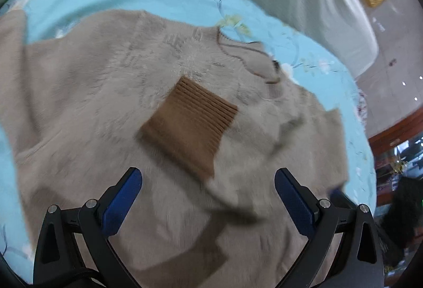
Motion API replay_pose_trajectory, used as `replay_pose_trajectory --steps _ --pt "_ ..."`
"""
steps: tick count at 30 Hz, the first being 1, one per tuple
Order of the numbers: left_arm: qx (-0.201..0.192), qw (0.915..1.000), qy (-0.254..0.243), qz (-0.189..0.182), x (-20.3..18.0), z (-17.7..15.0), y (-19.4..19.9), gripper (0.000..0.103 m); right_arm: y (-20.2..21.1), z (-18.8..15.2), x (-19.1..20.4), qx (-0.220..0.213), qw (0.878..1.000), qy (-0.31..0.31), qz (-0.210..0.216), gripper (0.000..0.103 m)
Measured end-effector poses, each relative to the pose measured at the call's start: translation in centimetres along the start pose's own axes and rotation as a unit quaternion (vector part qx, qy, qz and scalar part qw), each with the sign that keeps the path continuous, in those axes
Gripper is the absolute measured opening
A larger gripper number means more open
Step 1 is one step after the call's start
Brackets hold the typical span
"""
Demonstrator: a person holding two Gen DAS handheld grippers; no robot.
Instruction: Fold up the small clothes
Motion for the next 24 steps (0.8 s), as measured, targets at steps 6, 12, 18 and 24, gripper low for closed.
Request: replay_pose_trajectory --steps 6,12,18,24 --pt "-0.039 0.9992 0.002 -0.01 -0.1 2.5 -1.5 0.054 2.6 -1.3 -2.5 -0.018 0.999 -0.031 -0.008 0.027" --pt "-0.103 0.9939 -0.013 -0.035 -0.5 1.7 2.5 0.006 4.1 -0.7 -3.9 -0.054 0.997 -0.053 -0.031 0.027" --pt "-0.16 0.9867 0.027 0.0 5.7 0.9 6.1 0.006 4.5 0.3 -7.2 -0.058 0.992 -0.07 -0.082 0.045" --pt "-0.138 0.9902 0.02 0.001 6.5 0.2 3.7 0.009 3.2 2.6 -10.5 -0.05 0.988 -0.094 -0.108 0.045"
Point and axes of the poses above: each gripper's, at about its wrist camera, not at the fingertips, and y roughly against the way its jaws point, x to its left, z to its top, the point moved 6 cm from there along -y, roughly the way its jaws point, and after that the axes turned 7 degrees about x, right-handed, at the moved point
